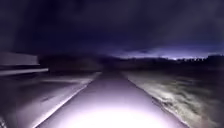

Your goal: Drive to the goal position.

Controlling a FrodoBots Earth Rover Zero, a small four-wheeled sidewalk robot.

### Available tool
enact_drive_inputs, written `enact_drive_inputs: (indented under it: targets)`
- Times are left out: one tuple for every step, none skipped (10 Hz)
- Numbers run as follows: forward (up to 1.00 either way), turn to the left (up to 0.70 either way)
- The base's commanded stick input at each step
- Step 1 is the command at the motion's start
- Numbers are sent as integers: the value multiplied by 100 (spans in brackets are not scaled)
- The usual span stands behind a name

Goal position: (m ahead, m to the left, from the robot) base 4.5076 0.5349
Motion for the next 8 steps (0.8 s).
enact_drive_inputs:
  targets:
    - [85,0]
    - [85,0]
    - [85,0]
    - [85,0]
    - [85,0]
    - [85,0]
    - [85,0]
    - [85,0]
